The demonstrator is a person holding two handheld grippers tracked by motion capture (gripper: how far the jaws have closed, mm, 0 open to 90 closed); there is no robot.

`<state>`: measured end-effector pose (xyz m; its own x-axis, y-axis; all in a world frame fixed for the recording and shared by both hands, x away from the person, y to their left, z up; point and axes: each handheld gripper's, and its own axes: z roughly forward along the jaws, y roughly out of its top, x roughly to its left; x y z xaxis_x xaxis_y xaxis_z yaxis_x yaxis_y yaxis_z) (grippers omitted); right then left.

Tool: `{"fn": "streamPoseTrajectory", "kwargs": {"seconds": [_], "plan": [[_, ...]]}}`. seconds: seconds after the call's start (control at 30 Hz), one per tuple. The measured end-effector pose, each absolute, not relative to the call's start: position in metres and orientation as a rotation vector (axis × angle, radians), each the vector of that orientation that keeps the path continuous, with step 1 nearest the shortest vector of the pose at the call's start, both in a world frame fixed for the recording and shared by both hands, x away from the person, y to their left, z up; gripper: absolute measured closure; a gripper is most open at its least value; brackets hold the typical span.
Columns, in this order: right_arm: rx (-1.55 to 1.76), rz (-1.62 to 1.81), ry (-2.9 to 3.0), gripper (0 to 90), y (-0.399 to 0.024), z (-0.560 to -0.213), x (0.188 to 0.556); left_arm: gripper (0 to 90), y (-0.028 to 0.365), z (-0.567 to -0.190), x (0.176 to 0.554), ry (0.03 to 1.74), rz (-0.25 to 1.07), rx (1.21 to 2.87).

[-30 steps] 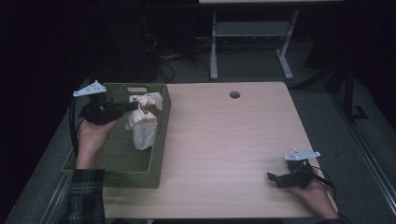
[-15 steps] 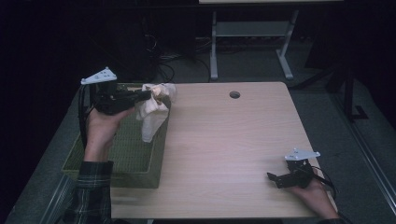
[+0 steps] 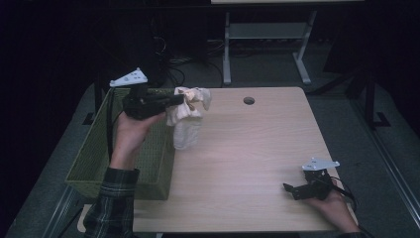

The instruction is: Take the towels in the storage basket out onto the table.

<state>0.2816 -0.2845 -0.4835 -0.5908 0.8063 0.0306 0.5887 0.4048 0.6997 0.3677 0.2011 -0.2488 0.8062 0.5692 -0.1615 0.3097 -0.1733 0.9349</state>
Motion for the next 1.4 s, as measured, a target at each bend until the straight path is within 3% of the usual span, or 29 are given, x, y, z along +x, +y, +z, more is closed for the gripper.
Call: {"fn": "streamPoseTrajectory", "kwargs": {"seconds": [0.83, 1.4], "plan": [[1.215, 0.984, 2.353, 0.0, -0.284, -0.483, 0.282, 82.7, 0.089, -0.312, 0.37, 0.492, 0.058, 1.901], [1.212, 0.984, 2.353, 0.0, -0.284, -0.484, 0.282, 82.4, 0.042, -0.373, 0.372, 0.384, -0.033, 2.007]]}}
